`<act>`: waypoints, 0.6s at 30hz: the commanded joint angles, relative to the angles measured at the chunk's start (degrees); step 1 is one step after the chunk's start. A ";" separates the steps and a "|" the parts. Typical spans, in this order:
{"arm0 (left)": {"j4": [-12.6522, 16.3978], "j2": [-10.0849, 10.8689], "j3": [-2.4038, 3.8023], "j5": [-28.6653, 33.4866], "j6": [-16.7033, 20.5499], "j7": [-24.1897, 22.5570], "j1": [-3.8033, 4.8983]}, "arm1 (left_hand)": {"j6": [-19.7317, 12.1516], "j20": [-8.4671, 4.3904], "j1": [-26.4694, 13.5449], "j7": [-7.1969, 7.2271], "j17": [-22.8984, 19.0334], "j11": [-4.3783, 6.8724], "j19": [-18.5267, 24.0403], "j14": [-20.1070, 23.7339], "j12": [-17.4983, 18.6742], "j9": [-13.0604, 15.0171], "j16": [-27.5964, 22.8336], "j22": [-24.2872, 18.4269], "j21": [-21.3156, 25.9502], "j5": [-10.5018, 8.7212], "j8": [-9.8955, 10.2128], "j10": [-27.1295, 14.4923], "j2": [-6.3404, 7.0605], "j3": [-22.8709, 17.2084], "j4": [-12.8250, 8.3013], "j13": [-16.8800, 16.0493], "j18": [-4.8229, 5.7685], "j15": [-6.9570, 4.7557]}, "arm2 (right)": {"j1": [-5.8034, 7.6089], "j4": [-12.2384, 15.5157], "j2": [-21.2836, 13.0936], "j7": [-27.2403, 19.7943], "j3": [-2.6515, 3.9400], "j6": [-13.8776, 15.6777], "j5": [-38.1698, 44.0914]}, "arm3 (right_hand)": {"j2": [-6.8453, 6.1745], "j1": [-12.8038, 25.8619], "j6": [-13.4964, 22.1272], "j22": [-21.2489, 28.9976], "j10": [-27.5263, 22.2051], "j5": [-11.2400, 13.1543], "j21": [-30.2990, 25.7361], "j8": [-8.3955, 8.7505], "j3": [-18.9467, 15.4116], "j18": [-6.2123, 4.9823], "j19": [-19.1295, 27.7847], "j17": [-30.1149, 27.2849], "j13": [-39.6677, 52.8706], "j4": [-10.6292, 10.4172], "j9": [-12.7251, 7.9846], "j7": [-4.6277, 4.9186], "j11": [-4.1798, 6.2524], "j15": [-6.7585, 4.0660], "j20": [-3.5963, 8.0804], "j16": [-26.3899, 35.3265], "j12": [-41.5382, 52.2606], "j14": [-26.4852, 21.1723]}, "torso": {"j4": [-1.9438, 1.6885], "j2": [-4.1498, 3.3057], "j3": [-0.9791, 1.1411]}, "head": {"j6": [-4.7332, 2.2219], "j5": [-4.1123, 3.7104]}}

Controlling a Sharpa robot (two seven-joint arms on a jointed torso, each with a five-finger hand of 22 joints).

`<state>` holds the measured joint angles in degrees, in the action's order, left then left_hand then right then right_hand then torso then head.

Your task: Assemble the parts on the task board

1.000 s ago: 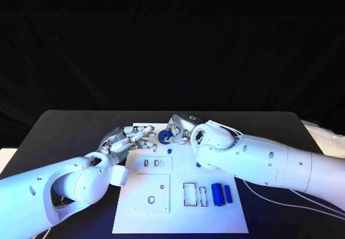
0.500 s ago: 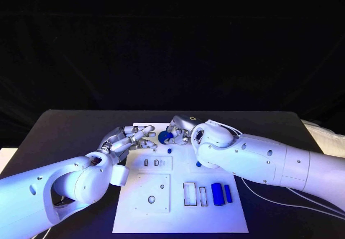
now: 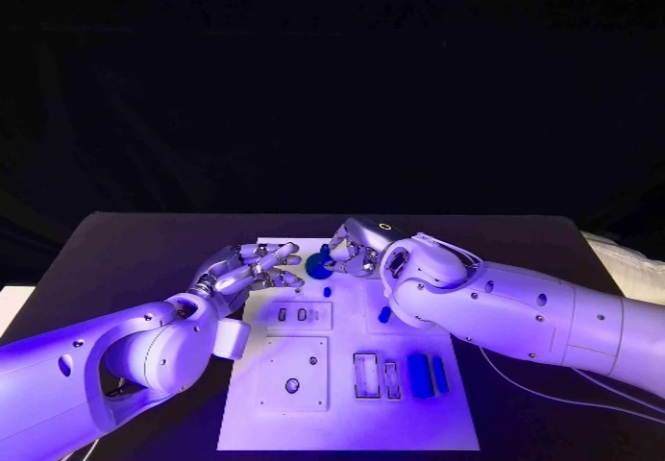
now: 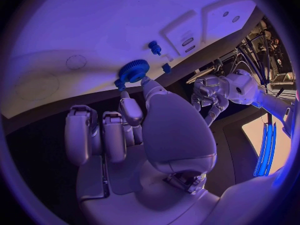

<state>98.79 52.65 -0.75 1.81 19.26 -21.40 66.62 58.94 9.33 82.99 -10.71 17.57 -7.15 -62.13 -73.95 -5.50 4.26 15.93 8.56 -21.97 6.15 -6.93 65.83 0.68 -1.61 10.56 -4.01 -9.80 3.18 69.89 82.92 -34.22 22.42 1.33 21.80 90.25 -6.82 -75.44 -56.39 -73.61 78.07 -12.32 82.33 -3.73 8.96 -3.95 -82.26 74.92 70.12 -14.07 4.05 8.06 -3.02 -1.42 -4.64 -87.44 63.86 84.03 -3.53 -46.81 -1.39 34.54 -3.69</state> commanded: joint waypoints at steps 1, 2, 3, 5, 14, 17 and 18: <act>-0.06 -0.05 0.04 -0.24 -1.09 -0.26 0.06 | -0.10 0.14 0.10 -0.26 0.05 -0.09 0.38 0.42 0.38 -0.09 -0.38 -0.05 0.32 -0.29 0.38 -0.10 -0.07 0.05 -0.43 0.00 -0.58 0.17 | 0.00 2.03 -2.23 -7.03 0.51 6.37 -2.74 | -0.11 -0.70 -0.08 -0.08 0.09 0.27 0.21 0.11 0.31 0.60 -0.25 10.08 -0.14 0.08 -0.04 0.12 -0.04 0.23 -0.17 -0.23 -0.17 4.92 | 0.13 0.06 0.07 | -0.10 -0.14; -0.11 -0.03 0.04 -0.24 -1.09 -0.28 0.06 | -0.10 0.14 0.10 -0.26 0.05 -0.09 0.38 0.42 0.38 -0.09 -0.38 -0.05 0.32 -0.29 0.38 -0.10 -0.07 0.05 -0.43 0.00 -0.58 0.17 | 0.02 2.74 -3.22 -8.64 0.74 6.16 -3.90 | -0.22 -0.60 0.18 -0.09 -0.03 0.73 0.21 0.20 0.23 0.61 -0.25 10.06 -0.26 -0.01 -0.10 0.18 -0.11 0.27 -0.19 -0.21 -0.38 4.91 | 0.21 0.08 0.05 | -0.14 -0.15; -0.17 -0.02 0.04 -0.24 -1.09 -0.31 0.06 | -0.13 0.15 0.10 -0.29 0.10 -0.11 0.39 0.43 0.43 -0.09 -0.39 -0.06 0.32 -0.29 0.42 -0.14 -0.07 0.07 -0.45 0.01 -0.58 0.18 | 0.05 3.44 -4.29 -10.02 0.98 5.84 -5.15 | -0.30 -0.59 0.34 -0.07 -0.11 1.05 0.20 0.22 0.18 0.61 -0.23 10.05 -0.33 -0.05 -0.13 0.22 -0.15 0.30 -0.21 -0.20 -0.50 4.90 | 0.28 0.09 0.07 | -0.24 -0.23; -0.29 -0.02 0.04 -0.24 -1.12 -0.39 0.06 | -0.15 0.16 0.10 -0.30 0.12 -0.12 0.39 0.43 0.45 -0.10 -0.40 -0.06 0.32 -0.29 0.44 -0.16 -0.07 0.08 -0.46 0.01 -0.58 0.19 | 0.15 4.50 -6.34 -12.28 1.37 4.78 -7.58 | -0.60 -0.60 0.62 0.05 -0.29 2.01 0.14 0.22 -0.02 0.58 -0.14 10.03 -0.44 -0.13 -0.16 0.30 -0.23 0.38 -0.27 -0.18 -0.74 4.89 | 0.45 0.13 0.07 | -0.39 -0.23; -0.94 -0.25 0.02 -0.24 -1.29 -0.66 0.04 | -0.17 0.16 0.15 -0.30 0.16 -0.13 0.40 0.45 0.49 -0.10 -0.42 -0.07 0.33 -0.28 0.47 -0.18 -0.07 0.08 -0.51 0.01 -0.58 0.20 | 0.54 8.39 -17.19 -19.99 1.98 -2.95 -14.09 | -0.99 -4.56 0.06 0.07 -0.70 3.16 0.10 -0.11 0.25 0.56 -0.04 10.49 -0.53 2.35 0.02 0.22 -0.13 0.34 -0.32 -0.35 -1.18 4.97 | 1.86 0.61 0.87 | -0.26 0.31; -1.14 -0.50 0.01 -0.24 -1.42 -0.69 0.02 | -0.18 0.17 0.16 -0.30 0.17 -0.13 0.41 0.45 0.50 -0.10 -0.43 -0.07 0.33 -0.28 0.47 -0.19 -0.07 0.08 -0.53 0.01 -0.58 0.20 | 0.36 8.41 -19.46 -21.57 1.93 -3.68 -14.13 | -1.13 -5.78 -0.08 -0.01 -0.73 2.98 0.13 -0.03 0.35 0.57 -0.06 10.53 -0.54 3.19 0.01 0.21 -0.09 0.31 -0.27 -0.36 -1.27 4.97 | 2.13 0.68 1.13 | -0.25 0.34; -1.26 -0.68 0.01 -0.24 -1.50 -0.71 0.01 | -0.18 0.17 0.16 -0.30 0.17 -0.13 0.41 0.45 0.50 -0.10 -0.43 -0.07 0.33 -0.28 0.47 -0.19 -0.07 0.08 -0.53 0.01 -0.58 0.20 | 0.24 8.04 -20.33 -22.20 1.88 -3.84 -14.05 | -1.17 -5.96 -0.08 0.01 -0.72 2.90 0.12 -0.01 0.35 0.57 -0.05 10.52 -0.52 3.32 0.01 0.22 -0.09 0.30 -0.27 -0.35 -1.26 4.97 | 2.27 0.74 1.30 | -0.32 0.25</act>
<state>97.57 52.19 -0.77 1.81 19.13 -21.47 66.60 58.94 9.33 82.99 -10.71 17.69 -7.15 -62.14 -73.75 -5.11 4.21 15.70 8.57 -21.97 6.15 -6.71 65.83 0.68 -1.45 10.39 -4.01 -9.80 3.38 70.26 91.07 -54.25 4.98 3.25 21.22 78.07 -7.85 -80.85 -56.19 -73.55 77.54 -9.49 82.33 -3.74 9.35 -3.95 -82.26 74.91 69.55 -11.13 4.02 8.26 -3.14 -1.42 -4.64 -87.44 62.73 84.03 -1.72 -46.20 -0.52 34.28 -3.39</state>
